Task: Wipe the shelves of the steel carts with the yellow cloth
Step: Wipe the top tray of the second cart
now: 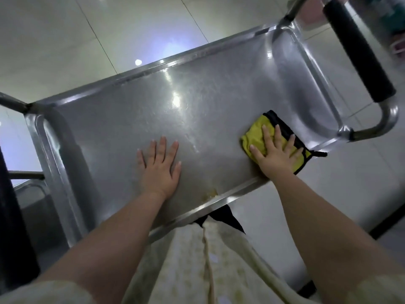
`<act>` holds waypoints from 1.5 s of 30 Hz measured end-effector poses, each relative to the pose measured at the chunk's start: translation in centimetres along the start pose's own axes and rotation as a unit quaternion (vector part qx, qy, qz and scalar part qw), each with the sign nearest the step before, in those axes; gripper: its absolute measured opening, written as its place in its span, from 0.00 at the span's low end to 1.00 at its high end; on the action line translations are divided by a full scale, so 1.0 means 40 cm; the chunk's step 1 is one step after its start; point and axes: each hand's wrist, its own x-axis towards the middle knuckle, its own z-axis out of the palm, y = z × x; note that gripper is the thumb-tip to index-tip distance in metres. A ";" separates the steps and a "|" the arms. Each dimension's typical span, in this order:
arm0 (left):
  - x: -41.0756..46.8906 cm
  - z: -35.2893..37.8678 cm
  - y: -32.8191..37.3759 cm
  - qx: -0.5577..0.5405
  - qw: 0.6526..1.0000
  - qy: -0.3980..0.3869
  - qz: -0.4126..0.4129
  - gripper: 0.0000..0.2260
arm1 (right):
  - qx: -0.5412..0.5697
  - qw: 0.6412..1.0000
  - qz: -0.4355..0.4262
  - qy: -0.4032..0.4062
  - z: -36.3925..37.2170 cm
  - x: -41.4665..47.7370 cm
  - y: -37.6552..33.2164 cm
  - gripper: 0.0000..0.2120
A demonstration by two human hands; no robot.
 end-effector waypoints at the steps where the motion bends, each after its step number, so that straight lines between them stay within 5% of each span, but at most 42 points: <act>1: 0.000 -0.001 0.000 -0.001 1.000 0.002 0.001 0.27 | 0.007 1.000 0.012 0.000 0.000 -0.003 -0.002 0.35; 6: -0.001 0.000 -0.008 -0.006 1.000 0.009 0.008 0.26 | 0.046 0.997 0.065 0.009 0.039 -0.035 -0.130 0.34; 13: 0.001 0.003 -0.015 -0.029 0.999 0.013 0.013 0.26 | 0.042 0.997 -0.061 0.023 0.229 -0.289 -0.419 0.32; 18: 0.000 0.005 -0.008 -0.036 0.999 0.031 0.009 0.26 | 0.025 0.994 -0.097 0.039 0.209 -0.240 -0.347 0.29; 26: 0.002 0.011 0.002 -0.026 0.999 0.039 -0.001 0.24 | 0.060 0.987 0.139 0.061 0.024 0.012 -0.029 0.30; 29: 0.005 0.010 0.001 -0.021 0.999 0.046 -0.002 0.23 | 0.061 0.981 0.171 0.063 0.023 0.027 -0.051 0.29; 37: 0.005 -0.008 -0.014 -0.057 0.998 0.031 0.003 0.23 | -0.017 0.995 -0.084 0.043 0.162 -0.164 -0.410 0.29; 41: 0.008 -0.037 -0.030 -0.141 0.988 0.057 -0.012 0.25 | -0.063 0.988 -0.138 0.036 0.160 -0.180 -0.407 0.29; 45: 0.071 -0.064 -0.077 -0.089 0.993 0.069 -0.030 0.25 | -0.108 0.961 -0.236 0.095 0.136 -0.140 -0.349 0.33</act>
